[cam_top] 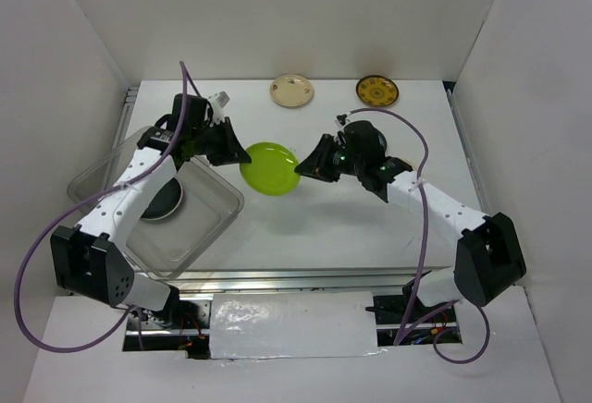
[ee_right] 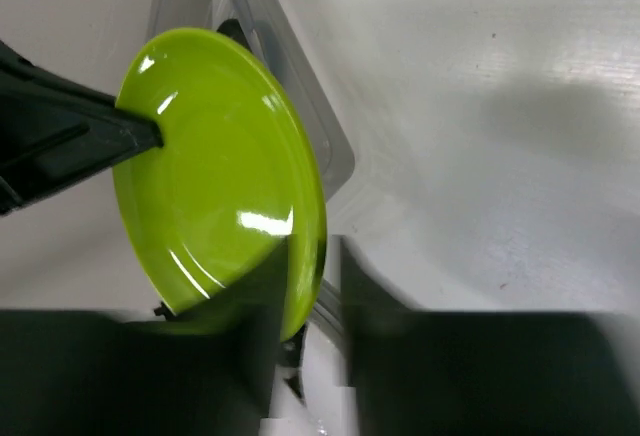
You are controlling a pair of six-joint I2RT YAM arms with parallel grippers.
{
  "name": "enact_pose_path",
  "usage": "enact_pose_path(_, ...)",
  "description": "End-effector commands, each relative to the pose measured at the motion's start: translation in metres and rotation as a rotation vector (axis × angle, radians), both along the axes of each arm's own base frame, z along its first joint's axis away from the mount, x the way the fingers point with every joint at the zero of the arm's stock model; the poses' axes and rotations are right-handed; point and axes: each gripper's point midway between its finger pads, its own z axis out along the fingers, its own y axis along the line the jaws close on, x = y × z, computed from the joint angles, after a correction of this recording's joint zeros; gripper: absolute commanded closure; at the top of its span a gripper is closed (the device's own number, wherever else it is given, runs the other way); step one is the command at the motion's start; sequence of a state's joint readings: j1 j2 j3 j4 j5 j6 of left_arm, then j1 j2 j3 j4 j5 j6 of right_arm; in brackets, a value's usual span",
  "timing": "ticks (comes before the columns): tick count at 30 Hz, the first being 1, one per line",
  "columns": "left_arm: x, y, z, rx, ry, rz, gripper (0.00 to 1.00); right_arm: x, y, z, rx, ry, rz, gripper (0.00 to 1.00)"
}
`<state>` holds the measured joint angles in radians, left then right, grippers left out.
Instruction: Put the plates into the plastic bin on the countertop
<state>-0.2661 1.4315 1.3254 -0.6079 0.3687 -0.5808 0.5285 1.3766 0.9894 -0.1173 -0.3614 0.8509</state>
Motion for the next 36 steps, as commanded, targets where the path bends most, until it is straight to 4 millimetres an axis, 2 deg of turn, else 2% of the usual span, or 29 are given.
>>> enact_pose_path(1,0.011,0.02,0.004,0.037,-0.026,0.106,1.0,0.004,0.019,0.055,0.123,-0.134,0.082,0.56)
enact_pose_path(2,0.013,0.032,0.005,0.042,-0.023,0.162,1.0,0.007,0.012,0.049,0.114,-0.125,0.057,0.31)
enact_pose_path(3,0.014,0.063,0.008,0.03,-0.011,0.29,1.0,0.009,0.006,0.042,0.102,-0.114,0.037,0.01)
enact_pose_path(4,0.014,0.09,0.001,0.06,0.01,0.409,1.0,0.009,-0.004,0.043,0.088,-0.129,0.007,0.0)
enact_pose_path(5,0.012,0.118,-0.002,0.07,0.021,0.516,1.0,0.009,-0.018,0.022,0.037,-0.101,-0.05,0.0)
enact_pose_path(6,0.001,0.169,-0.01,0.058,0.052,0.719,1.0,0.011,-0.031,0.015,0.013,-0.105,-0.086,0.0)
enact_pose_path(7,-0.006,0.197,-0.017,0.07,0.058,0.835,1.0,0.006,-0.041,0.018,0.011,-0.126,-0.109,0.0)
enact_pose_path(8,-0.014,0.22,-0.022,0.069,0.059,0.926,1.0,-0.001,-0.05,0.0,-0.016,-0.103,-0.118,0.0)
enact_pose_path(9,-0.033,0.251,-0.034,0.059,0.073,1.057,1.0,-0.004,-0.056,-0.003,-0.024,-0.11,-0.12,0.0)
enact_pose_path(10,-0.039,0.262,-0.038,0.057,0.073,1.106,1.0,-0.007,-0.064,-0.002,-0.024,-0.122,-0.133,0.0)
enact_pose_path(11,-0.043,0.273,-0.042,0.051,0.068,1.148,1.0,-0.012,-0.071,-0.012,-0.039,-0.113,-0.137,0.0)
enact_pose_path(12,-0.053,0.285,-0.056,0.042,0.102,1.209,1.0,-0.016,-0.075,-0.016,-0.052,-0.113,-0.136,0.0)
enact_pose_path(13,-0.054,0.29,-0.061,0.036,0.105,1.231,1.0,-0.019,-0.081,-0.012,-0.051,-0.132,-0.142,0.0)
enact_pose_path(14,-0.049,0.296,-0.063,0.022,0.088,1.25,1.0,-0.024,-0.085,-0.019,-0.059,-0.123,-0.143,0.0)
enact_pose_path(15,-0.055,0.303,-0.075,0.048,0.112,1.291,1.0,-0.027,-0.088,-0.015,-0.061,-0.142,-0.141,0.0)
enact_pose_path(17,-0.051,0.307,-0.086,0.056,0.141,1.298,1.0,-0.029,-0.098,-0.018,-0.072,-0.139,-0.155,0.0)
enact_pose_path(18,-0.052,0.308,-0.09,0.063,0.162,1.303,1.0,-0.032,-0.102,-0.011,-0.069,-0.163,-0.157,0.0)
enact_pose_path(20,-0.055,0.313,-0.1,0.092,0.201,1.327,0.86,-0.034,-0.113,-0.012,-0.077,-0.164,-0.18,0.0)
enact_pose_path(21,-0.057,0.317,-0.101,0.105,0.21,1.35,0.72,-0.037,-0.117,-0.005,-0.07,-0.194,-0.191,0.0)
enact_pose_path(22,-0.061,0.321,-0.101,0.121,0.222,1.374,0.37,-0.039,-0.121,-0.004,-0.067,-0.202,-0.197,0.0)
enact_pose_path(24,-0.068,0.326,-0.096,0.131,0.226,1.405,0.14,-0.044,-0.133,-0.001,-0.063,-0.226,-0.229,0.0)
enact_pose_path(25,-0.069,0.326,-0.092,0.135,0.223,1.41,0.01,-0.047,-0.139,-0.008,-0.072,-0.206,-0.246,0.0)
enact_pose_path(27,-0.071,0.327,-0.072,0.158,0.176,1.394,0.01,-0.045,-0.157,-0.01,-0.083,-0.204,-0.321,0.0)
enact_pose_path(28,-0.076,0.323,-0.066,0.174,0.184,1.38,0.01,-0.046,-0.166,-0.021,-0.099,-0.163,-0.358,0.0)
enact_pose_path(29,-0.073,0.32,-0.045,0.196,0.119,1.34,0.01,-0.044,-0.174,-0.025,-0.099,-0.137,-0.404,0.0)
enact_pose_path(31,-0.069,0.308,-0.026,0.203,0.061,1.257,0.01,-0.037,-0.202,-0.049,-0.119,-0.045,-0.53,0.0)
enact_pose_path(32,-0.064,0.295,-0.011,0.226,0.007,1.164,0.01,-0.032,-0.216,-0.059,-0.116,-0.001,-0.605,0.0)
enact_pose_path(34,-0.055,0.258,0.0,0.217,-0.036,0.958,0.01,-0.028,-0.249,-0.08,-0.106,0.064,-0.758,0.0)
enact_pose_path(36,-0.051,0.225,0.003,0.181,-0.055,0.803,0.01,-0.022,-0.279,-0.086,-0.088,0.059,-0.886,0.0)
